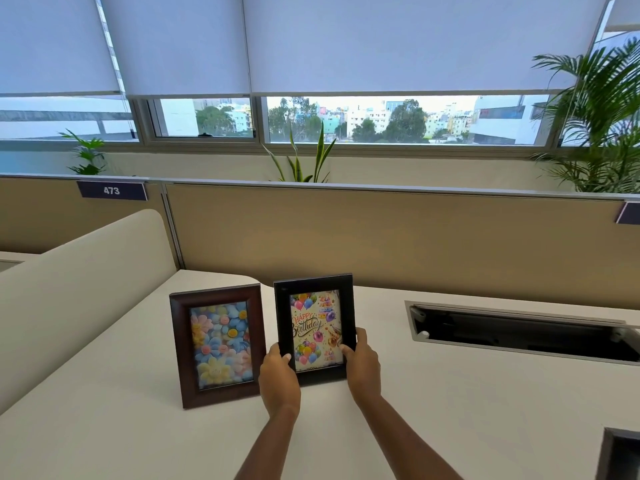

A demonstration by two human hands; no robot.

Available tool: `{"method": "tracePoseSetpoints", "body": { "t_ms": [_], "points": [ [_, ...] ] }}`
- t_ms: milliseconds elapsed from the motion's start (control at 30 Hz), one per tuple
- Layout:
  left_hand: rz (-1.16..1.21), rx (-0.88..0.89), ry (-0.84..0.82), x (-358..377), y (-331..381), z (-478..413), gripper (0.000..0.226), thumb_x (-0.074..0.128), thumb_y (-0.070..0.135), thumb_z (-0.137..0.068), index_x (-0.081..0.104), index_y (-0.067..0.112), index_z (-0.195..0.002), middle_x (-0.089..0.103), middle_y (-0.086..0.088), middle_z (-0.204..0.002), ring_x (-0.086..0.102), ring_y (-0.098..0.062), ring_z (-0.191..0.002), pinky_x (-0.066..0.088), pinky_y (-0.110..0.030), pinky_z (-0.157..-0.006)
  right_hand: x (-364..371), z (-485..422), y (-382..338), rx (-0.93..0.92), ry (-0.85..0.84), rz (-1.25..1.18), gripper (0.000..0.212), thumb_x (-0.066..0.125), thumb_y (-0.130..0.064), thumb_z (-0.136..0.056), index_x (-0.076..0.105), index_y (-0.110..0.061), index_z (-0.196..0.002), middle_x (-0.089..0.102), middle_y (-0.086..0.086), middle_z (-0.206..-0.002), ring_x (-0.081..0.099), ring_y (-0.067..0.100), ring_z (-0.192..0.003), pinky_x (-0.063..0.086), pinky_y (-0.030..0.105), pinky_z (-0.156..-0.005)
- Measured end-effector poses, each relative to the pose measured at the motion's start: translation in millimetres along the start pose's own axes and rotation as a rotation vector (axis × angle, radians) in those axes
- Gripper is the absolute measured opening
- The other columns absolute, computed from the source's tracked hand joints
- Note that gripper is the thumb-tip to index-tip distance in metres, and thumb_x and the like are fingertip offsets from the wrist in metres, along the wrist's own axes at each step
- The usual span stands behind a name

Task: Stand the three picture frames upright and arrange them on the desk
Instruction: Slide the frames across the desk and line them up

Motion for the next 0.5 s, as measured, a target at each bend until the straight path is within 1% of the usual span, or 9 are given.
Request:
{"method": "tracePoseSetpoints", "body": {
  "t_ms": [133,500],
  "points": [
    [-0.009,-0.007,0.004,0.7,-0.7,-1.0,0.035,0.045,-0.002,-0.093,0.048,-0.003,-0.127,0.062,-0.026,-0.118,0.059,-0.038,-0.110,0.052,-0.043,-0.087,-0.6,-0.6,-1.5,0.003,-0.002,0.004,0.037,0.047,-0.016,-0.094,0.037,-0.012,-0.130,0.056,0.013,-0.131,0.057,0.027,-0.117,0.052,0.040,-0.092],
    [0.004,-0.032,0.019,2.8,-6.0,-1.6,0.034,0.044,0.002,-0.094,0.048,-0.004,-0.127,0.062,-0.026,-0.119,0.058,-0.039,-0.110,0.051,-0.045,-0.088,-0.7,0.6,-0.4,0.013,-0.026,0.027,0.040,0.046,-0.017,-0.095,0.035,-0.011,-0.132,0.054,0.014,-0.134,0.055,0.029,-0.120,0.050,0.042,-0.097]
  ]
}}
Point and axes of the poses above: each hand's wrist, its own z-axis away from the middle knuckle, its own x-axis out of the palm, y = z × x, the point moved 9 cm from there along -z, towards the middle knuckle
